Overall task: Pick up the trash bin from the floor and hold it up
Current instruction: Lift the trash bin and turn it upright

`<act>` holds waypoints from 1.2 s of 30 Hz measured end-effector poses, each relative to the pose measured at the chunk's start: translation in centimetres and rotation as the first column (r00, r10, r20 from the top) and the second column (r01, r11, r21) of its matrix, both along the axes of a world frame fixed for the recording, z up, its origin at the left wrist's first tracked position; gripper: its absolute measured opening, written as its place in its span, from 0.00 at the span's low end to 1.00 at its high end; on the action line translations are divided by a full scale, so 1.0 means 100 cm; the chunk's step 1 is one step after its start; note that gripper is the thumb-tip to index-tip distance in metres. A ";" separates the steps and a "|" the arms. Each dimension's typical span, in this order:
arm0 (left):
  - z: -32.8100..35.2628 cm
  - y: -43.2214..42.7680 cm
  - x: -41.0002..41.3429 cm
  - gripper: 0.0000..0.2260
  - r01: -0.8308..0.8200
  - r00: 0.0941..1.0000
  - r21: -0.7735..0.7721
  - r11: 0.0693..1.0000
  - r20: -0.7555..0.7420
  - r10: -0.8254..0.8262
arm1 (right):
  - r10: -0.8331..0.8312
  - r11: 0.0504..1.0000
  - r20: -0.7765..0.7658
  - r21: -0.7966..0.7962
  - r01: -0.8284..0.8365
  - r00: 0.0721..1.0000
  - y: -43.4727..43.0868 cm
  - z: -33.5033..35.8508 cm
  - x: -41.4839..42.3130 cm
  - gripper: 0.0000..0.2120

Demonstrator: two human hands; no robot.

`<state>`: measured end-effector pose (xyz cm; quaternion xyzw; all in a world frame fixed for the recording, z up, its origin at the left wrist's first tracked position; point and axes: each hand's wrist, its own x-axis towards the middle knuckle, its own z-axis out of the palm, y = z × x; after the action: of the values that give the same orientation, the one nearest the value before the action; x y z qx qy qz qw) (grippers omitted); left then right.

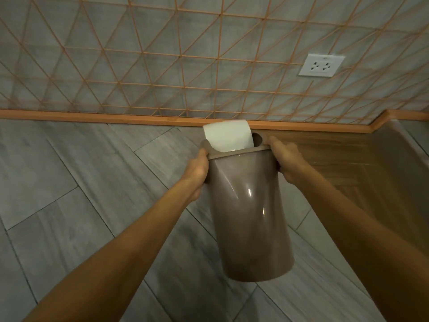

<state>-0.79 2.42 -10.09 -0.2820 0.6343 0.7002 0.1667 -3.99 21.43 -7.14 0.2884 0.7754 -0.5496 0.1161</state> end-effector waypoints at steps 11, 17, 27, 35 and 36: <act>0.057 -0.008 0.004 0.16 -0.082 0.945 -0.161 0.984 -0.325 0.026 | -0.139 0.986 -0.264 -0.127 0.109 0.954 -0.005 0.042 0.030 0.10; 0.047 -0.022 0.019 0.21 -0.064 0.918 -0.111 0.992 -0.396 0.015 | -0.149 0.953 -0.369 -0.302 0.034 0.917 0.001 0.033 0.047 0.09; 0.034 -0.021 0.057 0.24 -0.034 0.893 -0.109 0.994 -0.450 -0.019 | -0.188 0.881 -0.425 -0.472 -0.040 0.886 0.021 0.016 0.077 0.15; 0.029 -0.019 0.094 0.25 -0.002 0.886 -0.137 0.991 -0.460 -0.062 | -0.102 0.884 -0.429 -0.453 -0.116 0.897 0.031 0.011 0.113 0.19; 0.028 -0.021 0.098 0.25 0.007 0.886 -0.149 0.989 -0.458 -0.075 | -0.081 0.888 -0.436 -0.441 -0.134 0.896 0.032 0.010 0.117 0.19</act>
<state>8.97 0.35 -7.28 -0.1049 0.7101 0.6962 0.0053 7.72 24.59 -6.16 0.1091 0.6329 -0.7665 0.0096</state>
